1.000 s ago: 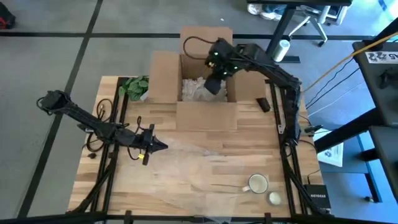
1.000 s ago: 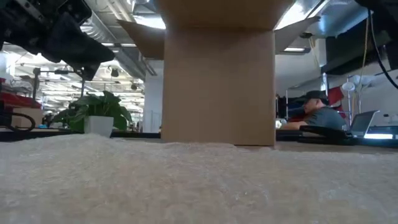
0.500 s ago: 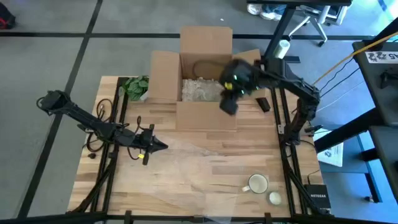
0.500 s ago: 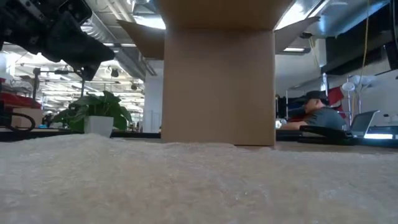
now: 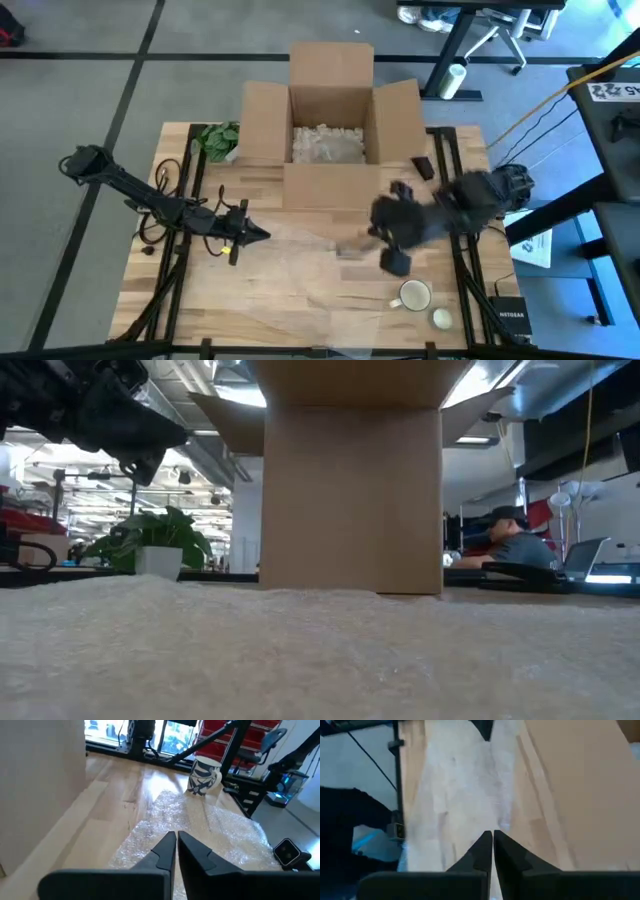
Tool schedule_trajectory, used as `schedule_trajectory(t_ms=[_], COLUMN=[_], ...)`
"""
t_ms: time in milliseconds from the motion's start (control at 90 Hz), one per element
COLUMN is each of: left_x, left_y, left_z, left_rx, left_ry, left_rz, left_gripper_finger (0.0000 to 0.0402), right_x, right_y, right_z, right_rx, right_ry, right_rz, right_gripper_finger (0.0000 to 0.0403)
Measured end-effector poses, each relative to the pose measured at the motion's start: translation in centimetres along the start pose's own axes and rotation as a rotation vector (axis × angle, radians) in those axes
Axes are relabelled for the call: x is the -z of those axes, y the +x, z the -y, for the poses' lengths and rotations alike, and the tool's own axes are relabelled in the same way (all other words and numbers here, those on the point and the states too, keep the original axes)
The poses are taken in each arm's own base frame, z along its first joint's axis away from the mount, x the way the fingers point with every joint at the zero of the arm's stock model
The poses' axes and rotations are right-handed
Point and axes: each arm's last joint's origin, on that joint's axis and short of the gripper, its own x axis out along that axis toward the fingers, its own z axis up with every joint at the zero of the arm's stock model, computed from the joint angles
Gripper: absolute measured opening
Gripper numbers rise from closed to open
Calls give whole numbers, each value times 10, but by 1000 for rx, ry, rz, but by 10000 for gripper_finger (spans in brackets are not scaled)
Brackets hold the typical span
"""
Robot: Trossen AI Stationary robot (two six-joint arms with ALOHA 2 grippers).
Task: Wrap mug
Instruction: Wrap the white and blue mug with the bubble wrap
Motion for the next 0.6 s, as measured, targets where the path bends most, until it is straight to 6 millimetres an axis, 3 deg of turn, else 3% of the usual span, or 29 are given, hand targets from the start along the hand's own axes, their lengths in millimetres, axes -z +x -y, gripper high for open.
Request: schedule_trajectory(t_ms=[144,311,467,600], left_x=[1,0,-3,-4], left_y=[-1,-2,-3,-4], left_z=[3,7,11,12], left_rx=[20,46,74,81], left_ry=[-3,-4,1,-2], left_rz=[-4,7,43,51], left_gripper_finger=[0,0,0,0], right_x=[33,85,141,185], right_y=[-12,4,28,30], right_z=[-36,-69,-84,-84], right_rx=[25,103,190,211], right_ry=[44,113,225,315], right_rz=[78,79,47,136], right_gripper_finger=[0,0,0,0])
